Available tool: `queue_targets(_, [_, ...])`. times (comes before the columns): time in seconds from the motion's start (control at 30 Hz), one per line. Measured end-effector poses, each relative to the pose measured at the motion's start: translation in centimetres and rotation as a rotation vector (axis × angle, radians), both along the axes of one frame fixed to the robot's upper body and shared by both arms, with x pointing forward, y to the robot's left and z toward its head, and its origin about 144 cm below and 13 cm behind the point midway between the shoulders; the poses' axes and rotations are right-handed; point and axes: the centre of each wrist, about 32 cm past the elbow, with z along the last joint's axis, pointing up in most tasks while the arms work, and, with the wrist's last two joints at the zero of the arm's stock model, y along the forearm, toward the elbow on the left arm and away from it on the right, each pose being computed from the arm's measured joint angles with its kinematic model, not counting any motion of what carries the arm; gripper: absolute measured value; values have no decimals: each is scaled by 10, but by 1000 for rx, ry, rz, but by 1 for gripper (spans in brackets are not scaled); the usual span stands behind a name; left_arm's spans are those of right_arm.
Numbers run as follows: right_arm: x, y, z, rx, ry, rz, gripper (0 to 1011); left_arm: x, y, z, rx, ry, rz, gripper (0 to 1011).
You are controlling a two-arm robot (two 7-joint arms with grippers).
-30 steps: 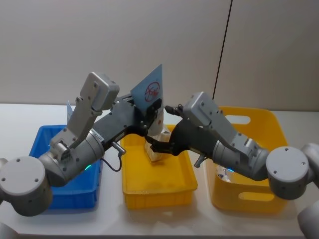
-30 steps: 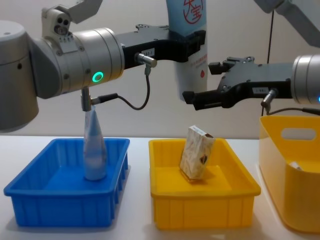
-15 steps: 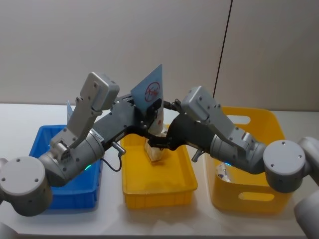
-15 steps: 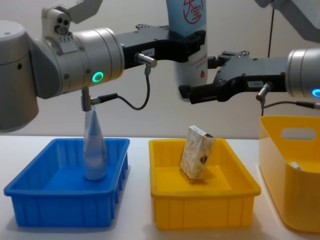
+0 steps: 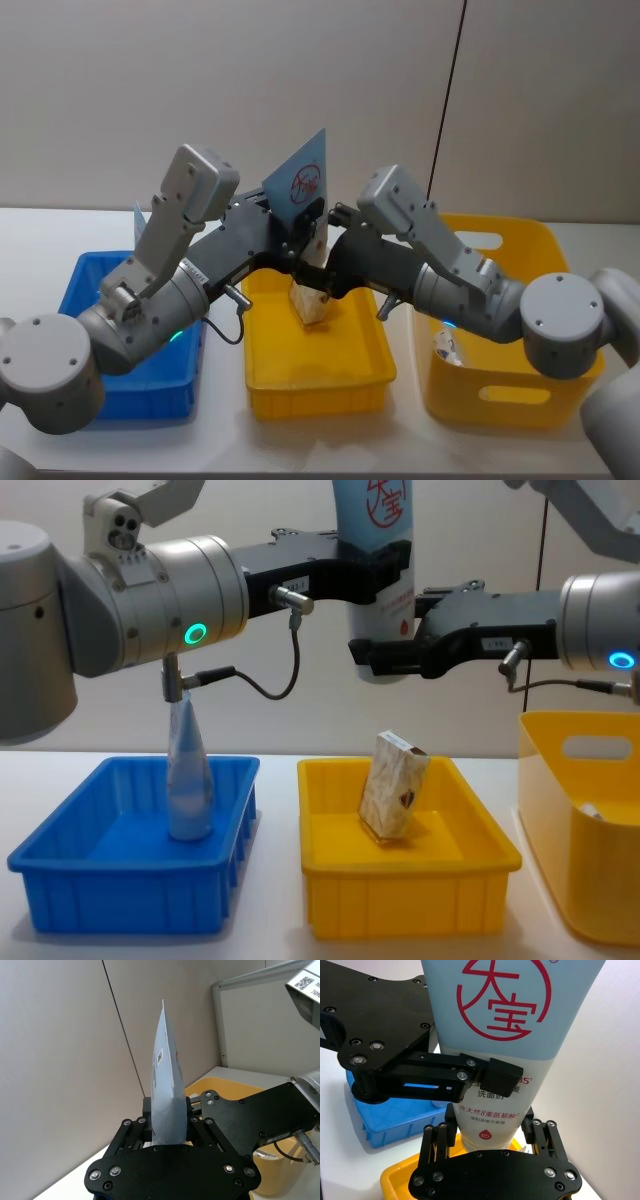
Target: Bimanual collaborative sorting of washing and personal care products
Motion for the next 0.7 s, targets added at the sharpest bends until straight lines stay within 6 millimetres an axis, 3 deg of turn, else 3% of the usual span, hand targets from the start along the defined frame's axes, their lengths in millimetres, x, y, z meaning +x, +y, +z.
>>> queue_targets(0.2, [2,2,0,5,8,6,634,0,0,0,0,0,0,316])
queue_targets(0.6, [4,6,-1,16,15,10,529,0,0,0,0,0,0,677])
queue_targets(0.7, [4,7,-1,20,14,6,459,0,0,0,0,0,0,781])
